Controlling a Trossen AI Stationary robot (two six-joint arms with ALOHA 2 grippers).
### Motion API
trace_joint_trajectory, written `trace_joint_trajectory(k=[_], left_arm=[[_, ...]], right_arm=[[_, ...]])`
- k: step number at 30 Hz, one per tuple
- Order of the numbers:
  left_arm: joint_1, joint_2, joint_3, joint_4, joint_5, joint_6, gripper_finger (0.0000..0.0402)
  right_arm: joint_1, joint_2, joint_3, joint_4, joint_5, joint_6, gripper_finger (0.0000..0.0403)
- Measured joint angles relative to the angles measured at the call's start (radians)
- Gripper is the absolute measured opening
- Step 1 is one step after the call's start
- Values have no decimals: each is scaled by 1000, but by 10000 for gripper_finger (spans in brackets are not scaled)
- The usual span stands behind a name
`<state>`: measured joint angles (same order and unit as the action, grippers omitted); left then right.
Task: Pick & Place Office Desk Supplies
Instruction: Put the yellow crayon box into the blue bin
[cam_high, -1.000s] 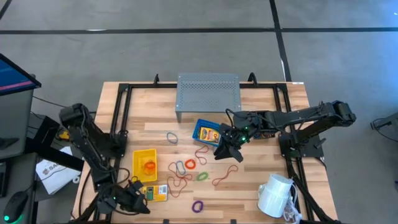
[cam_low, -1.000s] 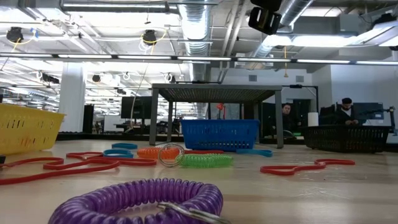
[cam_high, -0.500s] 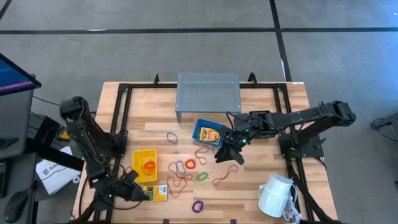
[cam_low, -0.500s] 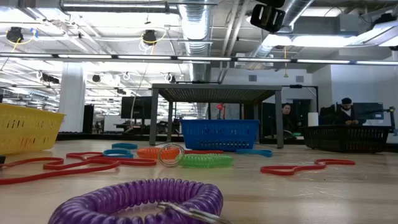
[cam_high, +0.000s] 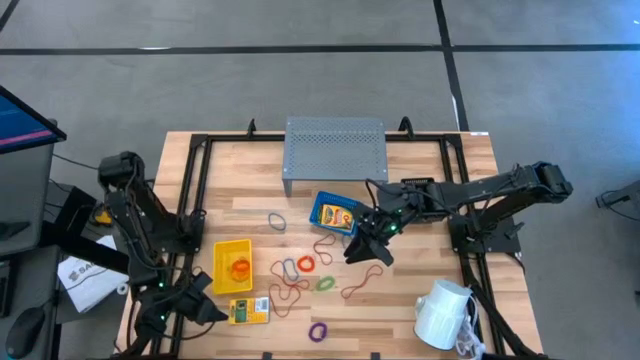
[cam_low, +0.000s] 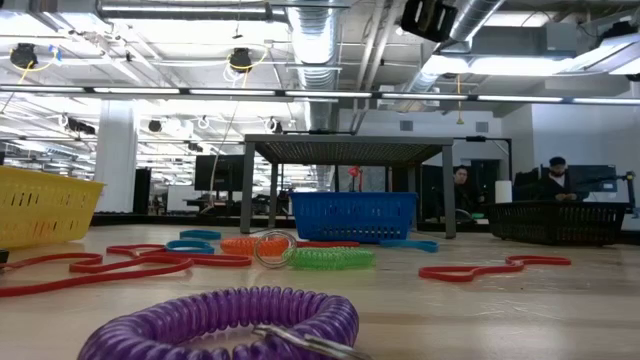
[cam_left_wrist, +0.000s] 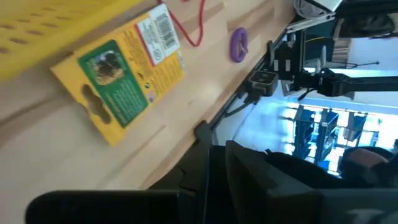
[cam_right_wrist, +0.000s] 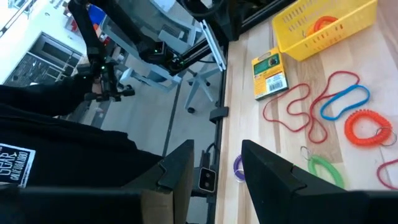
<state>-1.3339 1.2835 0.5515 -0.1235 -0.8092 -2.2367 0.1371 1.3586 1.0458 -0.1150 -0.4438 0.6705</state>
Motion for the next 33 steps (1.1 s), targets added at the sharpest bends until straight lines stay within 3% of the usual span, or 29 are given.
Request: trace_joint_trajectory(k=[12,22,27,33], left_arm=[[-80,40,-24,10,6,3,49],[-33,287,-43,331,13,10,49],[-6,281,-41,261,13,9,49],[44,213,-45,110,83,3,49]], right_arm=[[6,0,0,5,1,11,131],[5,0,0,55,3,41,131],[3,0,0,60,1,63,131],[1,0,0,104,0,67,131]])
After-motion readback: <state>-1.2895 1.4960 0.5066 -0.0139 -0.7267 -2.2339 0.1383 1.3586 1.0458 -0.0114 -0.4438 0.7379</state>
